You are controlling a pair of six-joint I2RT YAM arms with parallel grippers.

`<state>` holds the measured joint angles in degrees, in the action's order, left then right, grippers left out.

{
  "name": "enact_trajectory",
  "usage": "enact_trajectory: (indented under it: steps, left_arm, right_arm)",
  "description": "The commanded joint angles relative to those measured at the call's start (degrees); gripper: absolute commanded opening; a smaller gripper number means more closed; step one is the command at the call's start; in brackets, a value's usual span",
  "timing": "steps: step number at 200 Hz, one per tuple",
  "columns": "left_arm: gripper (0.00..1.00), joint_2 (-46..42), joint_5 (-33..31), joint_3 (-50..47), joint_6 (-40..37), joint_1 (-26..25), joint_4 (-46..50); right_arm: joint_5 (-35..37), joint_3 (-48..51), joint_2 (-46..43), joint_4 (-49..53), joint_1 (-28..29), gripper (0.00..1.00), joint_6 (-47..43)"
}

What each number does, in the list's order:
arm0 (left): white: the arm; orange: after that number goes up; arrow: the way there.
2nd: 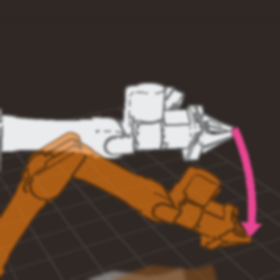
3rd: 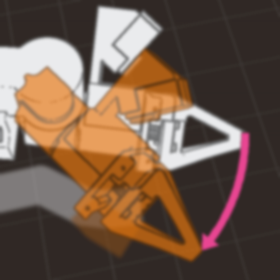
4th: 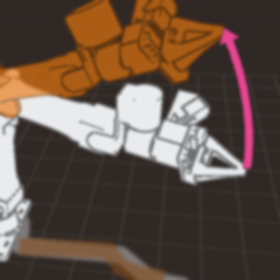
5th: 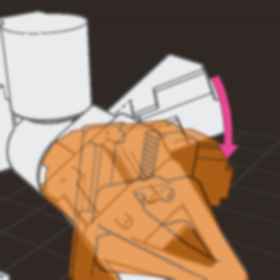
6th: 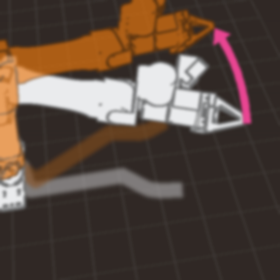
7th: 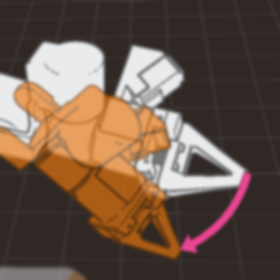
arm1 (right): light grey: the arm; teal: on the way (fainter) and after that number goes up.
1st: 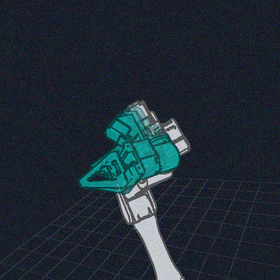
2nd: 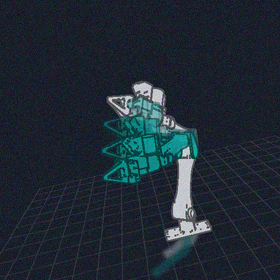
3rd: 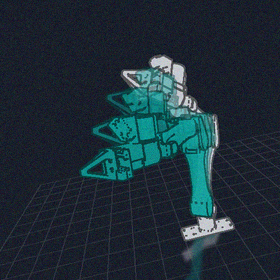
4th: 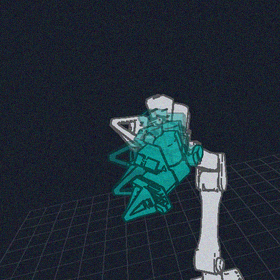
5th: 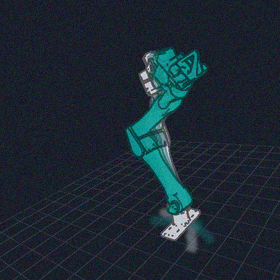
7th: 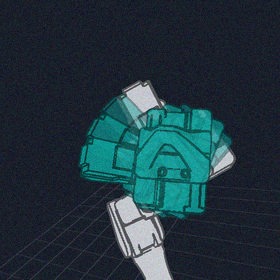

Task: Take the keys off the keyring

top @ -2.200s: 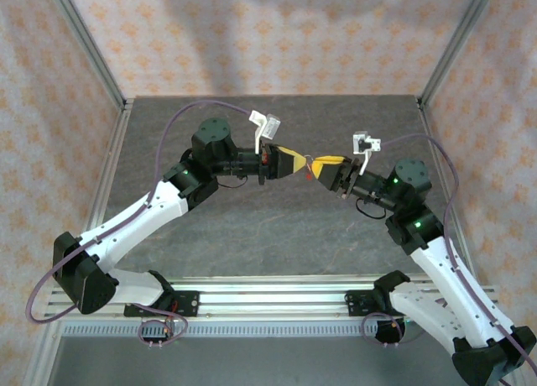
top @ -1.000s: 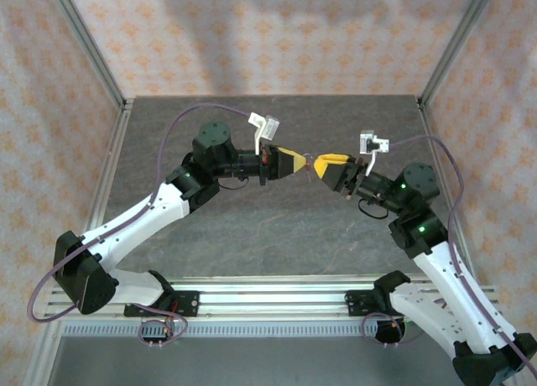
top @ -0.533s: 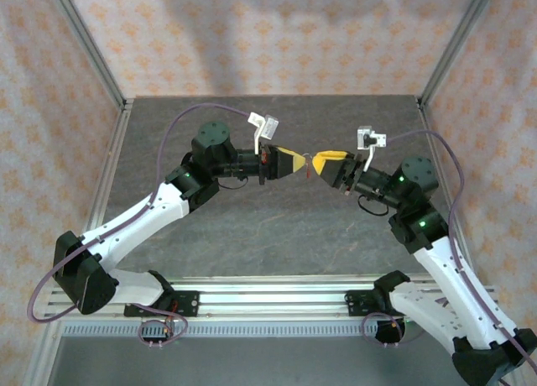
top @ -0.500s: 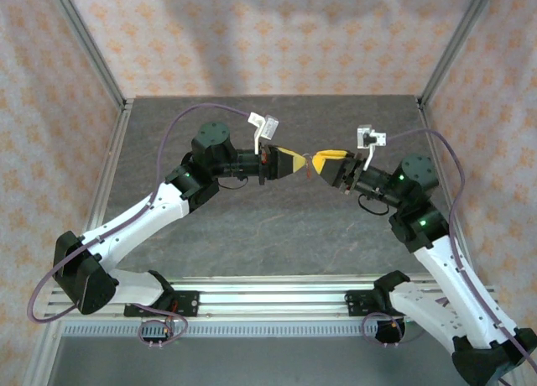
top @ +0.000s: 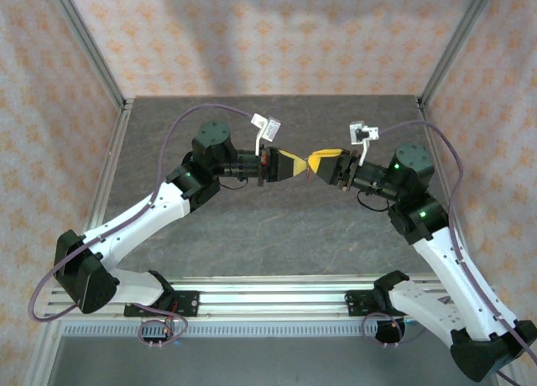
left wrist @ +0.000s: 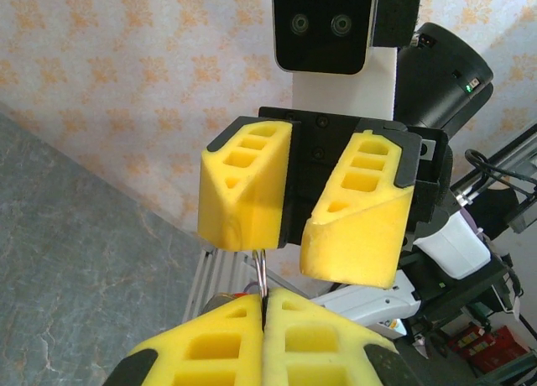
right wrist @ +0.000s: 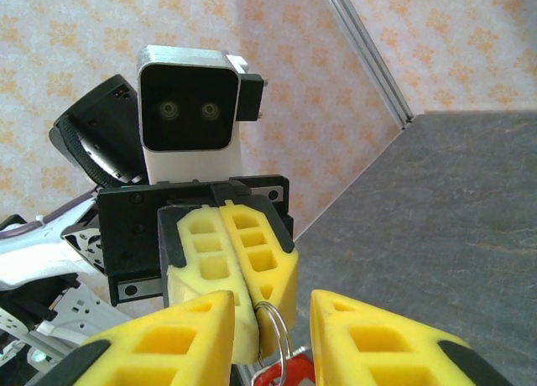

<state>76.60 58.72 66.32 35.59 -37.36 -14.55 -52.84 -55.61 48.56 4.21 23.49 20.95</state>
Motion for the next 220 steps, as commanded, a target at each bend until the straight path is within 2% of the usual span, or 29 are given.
enact_trajectory:
  steps: [1, 64, 111, 124, 144, 182, 203, 220]
  left_arm:
    - [0.00, 0.6, 2.4, 2.0, 0.9, 0.4, -2.7]
    - [0.00, 0.9, 2.4, 2.3, 0.7, 0.4, -2.5]
    - [0.00, 0.0, -0.4, 1.6, -1.5, 1.0, -0.2]
    - [0.14, -0.8, -2.4, 0.8, -1.8, 1.7, -0.1]
    - [0.28, -2.9, -7.6, -0.9, -3.5, 2.9, 2.1]
    - [0.32, -8.7, -23.0, -2.8, -12.3, 2.6, 12.4]
    - [0.35, -10.8, -34.3, -2.3, -19.2, -0.4, 19.1]
    - [0.37, -11.4, -43.0, -2.4, -24.9, -4.2, 21.4]
  right_arm:
    - [-2.6, -1.9, -0.1, -0.7, 0.1, 0.28, -0.6]
    - [-3.7, -2.6, 0.3, -0.3, 0.1, 0.13, -1.0]
    - [0.9, -5.3, 0.9, 4.4, 0.1, 0.05, -1.1]
    - [3.2, -6.8, 1.5, 7.7, 0.1, 0.04, -1.7]
    - [9.1, -9.8, 2.9, 13.7, 0.1, 0.03, -1.7]
    - [24.6, -17.1, 7.9, 26.8, 0.1, 0.04, 2.9]
    - [29.4, -20.8, 11.1, 32.8, 0.1, 0.03, 6.1]
    - [30.5, -21.5, 12.4, 34.2, 0.1, 0.03, 9.6]
